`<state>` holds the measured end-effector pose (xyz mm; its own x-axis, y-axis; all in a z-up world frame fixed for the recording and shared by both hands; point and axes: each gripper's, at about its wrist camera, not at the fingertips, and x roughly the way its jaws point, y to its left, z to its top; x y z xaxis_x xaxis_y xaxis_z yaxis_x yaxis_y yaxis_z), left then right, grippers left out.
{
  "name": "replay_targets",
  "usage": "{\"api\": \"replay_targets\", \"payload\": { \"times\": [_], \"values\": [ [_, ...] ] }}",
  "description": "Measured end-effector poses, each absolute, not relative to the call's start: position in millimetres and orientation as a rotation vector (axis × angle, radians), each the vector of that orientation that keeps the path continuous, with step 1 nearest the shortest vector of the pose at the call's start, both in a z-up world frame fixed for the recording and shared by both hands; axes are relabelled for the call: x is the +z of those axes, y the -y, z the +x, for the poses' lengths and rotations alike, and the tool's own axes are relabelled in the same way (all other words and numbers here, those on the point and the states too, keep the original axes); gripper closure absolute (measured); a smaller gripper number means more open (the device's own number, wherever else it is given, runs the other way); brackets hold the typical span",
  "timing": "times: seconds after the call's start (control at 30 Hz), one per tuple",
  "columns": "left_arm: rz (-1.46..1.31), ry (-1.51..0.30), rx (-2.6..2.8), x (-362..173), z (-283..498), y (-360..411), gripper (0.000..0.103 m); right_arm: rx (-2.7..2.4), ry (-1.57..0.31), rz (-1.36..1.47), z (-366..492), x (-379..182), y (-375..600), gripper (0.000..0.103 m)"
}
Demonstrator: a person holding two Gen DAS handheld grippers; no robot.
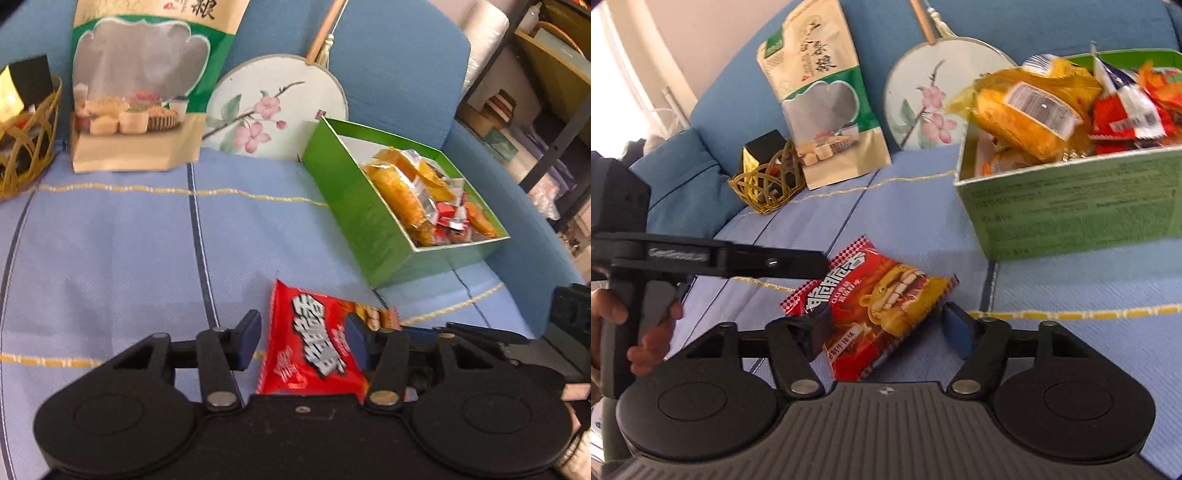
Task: Organize snacks
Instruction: 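Reach and grasp the red wafer bag with the left gripper, then carry the red wafer bag into the box and open the left gripper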
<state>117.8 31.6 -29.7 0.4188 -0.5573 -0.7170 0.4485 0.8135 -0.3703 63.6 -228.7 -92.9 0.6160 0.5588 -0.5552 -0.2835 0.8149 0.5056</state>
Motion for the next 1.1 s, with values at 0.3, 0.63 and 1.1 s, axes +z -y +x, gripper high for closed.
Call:
{"api": "replay_targets", "payload": {
  "times": [0.3,0.63,1.1],
  "values": [
    [-0.166,-1.031,-0.645,-49.1,129.2,-17.2,0.045,0.52,-0.823,0.497,64.6,-97.1,237.0,0.018],
    [-0.166,-0.894,-0.657,-11.8,118.8,3.0,0.068,0.485,-0.536,0.372,51.3,-61.2,243.1,0.07],
    [-0.106,-0.75,-0.79,42.9,148.7,113.6,0.071,0.25,-0.259,0.433,68.2,-29.9,329.0,0.07]
  ]
}}
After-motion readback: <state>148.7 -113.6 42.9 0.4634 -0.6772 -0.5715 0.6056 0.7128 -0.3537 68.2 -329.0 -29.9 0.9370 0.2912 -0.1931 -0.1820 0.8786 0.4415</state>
